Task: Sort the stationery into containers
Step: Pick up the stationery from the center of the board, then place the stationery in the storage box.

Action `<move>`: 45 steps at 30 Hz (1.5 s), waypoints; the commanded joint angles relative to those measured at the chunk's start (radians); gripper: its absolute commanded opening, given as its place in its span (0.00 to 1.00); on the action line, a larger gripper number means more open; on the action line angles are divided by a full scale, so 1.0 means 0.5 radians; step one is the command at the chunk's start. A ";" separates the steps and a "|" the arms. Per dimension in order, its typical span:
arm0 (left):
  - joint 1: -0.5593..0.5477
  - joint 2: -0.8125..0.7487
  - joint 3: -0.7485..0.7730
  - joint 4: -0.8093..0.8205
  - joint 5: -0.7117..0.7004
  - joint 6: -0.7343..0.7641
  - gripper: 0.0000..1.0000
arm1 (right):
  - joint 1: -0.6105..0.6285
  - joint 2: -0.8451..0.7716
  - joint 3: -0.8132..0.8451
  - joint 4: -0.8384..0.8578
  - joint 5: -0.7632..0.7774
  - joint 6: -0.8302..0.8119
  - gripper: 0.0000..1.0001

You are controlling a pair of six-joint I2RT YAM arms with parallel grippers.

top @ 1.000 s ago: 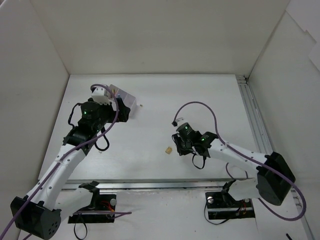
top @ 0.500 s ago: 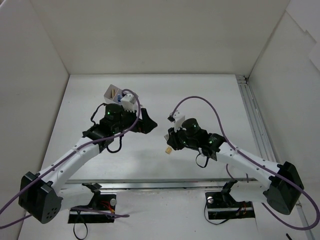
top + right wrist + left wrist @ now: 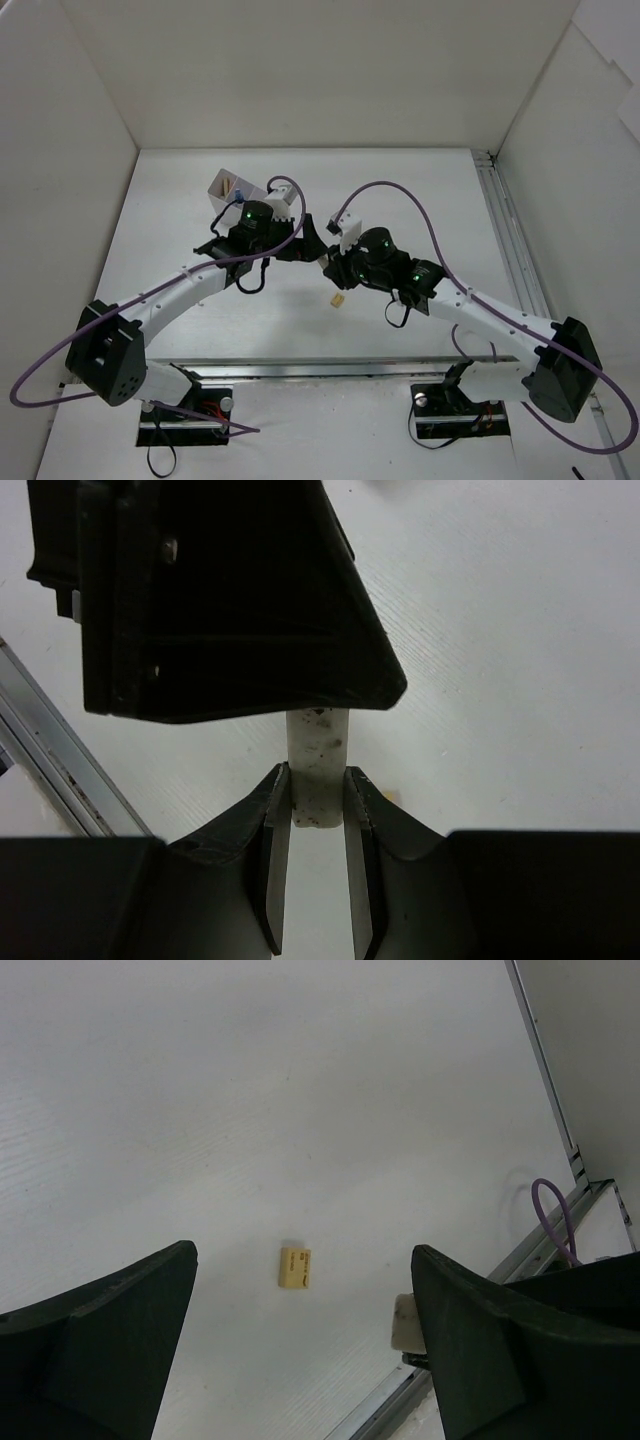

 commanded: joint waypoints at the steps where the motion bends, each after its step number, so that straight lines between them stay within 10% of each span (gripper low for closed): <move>1: -0.051 0.000 0.128 0.101 0.013 -0.032 0.83 | 0.028 0.055 0.148 0.175 0.008 -0.061 0.05; 16: -0.070 0.016 0.085 0.126 0.077 -0.056 0.51 | 0.096 0.064 0.090 0.570 0.429 0.034 0.05; 22: -0.070 0.016 0.095 0.135 0.098 -0.053 0.00 | 0.102 0.104 0.114 0.555 0.429 0.068 0.08; 26: -0.070 -0.018 0.076 0.153 0.071 -0.044 0.00 | 0.102 0.150 0.142 0.530 0.453 0.099 0.22; 31: -0.012 -0.049 0.165 0.025 -0.165 0.035 0.00 | 0.102 0.177 0.219 0.408 0.548 0.133 0.98; 45: 0.494 0.432 0.646 0.114 -0.638 0.542 0.00 | 0.089 -0.071 -0.014 -0.018 0.904 0.274 0.98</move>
